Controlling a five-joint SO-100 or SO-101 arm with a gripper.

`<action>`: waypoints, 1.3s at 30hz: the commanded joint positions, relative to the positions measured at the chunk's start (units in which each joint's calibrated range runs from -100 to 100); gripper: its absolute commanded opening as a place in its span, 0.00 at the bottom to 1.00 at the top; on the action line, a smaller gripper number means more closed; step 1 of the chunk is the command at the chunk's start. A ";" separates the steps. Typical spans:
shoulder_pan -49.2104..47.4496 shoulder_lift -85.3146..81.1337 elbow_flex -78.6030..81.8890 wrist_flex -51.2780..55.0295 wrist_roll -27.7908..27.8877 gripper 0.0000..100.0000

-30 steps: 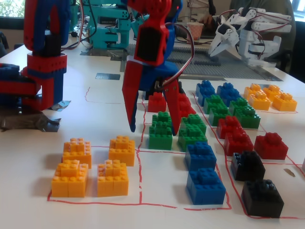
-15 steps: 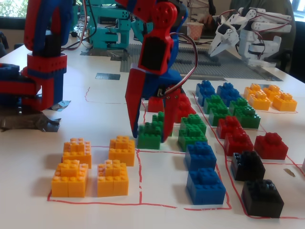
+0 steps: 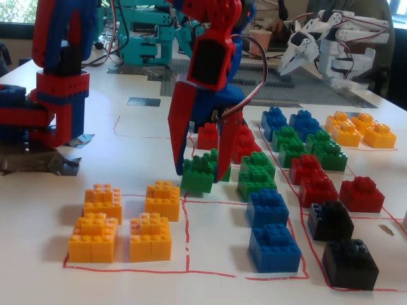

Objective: Grab the block and put it in the grey marker

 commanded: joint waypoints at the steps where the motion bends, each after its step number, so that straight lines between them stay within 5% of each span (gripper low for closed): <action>1: -1.47 -7.66 -6.36 3.11 0.88 0.00; 16: -13.44 -12.12 -28.07 19.25 1.56 0.00; 39: -60.54 -8.82 -26.98 17.47 -1.07 0.00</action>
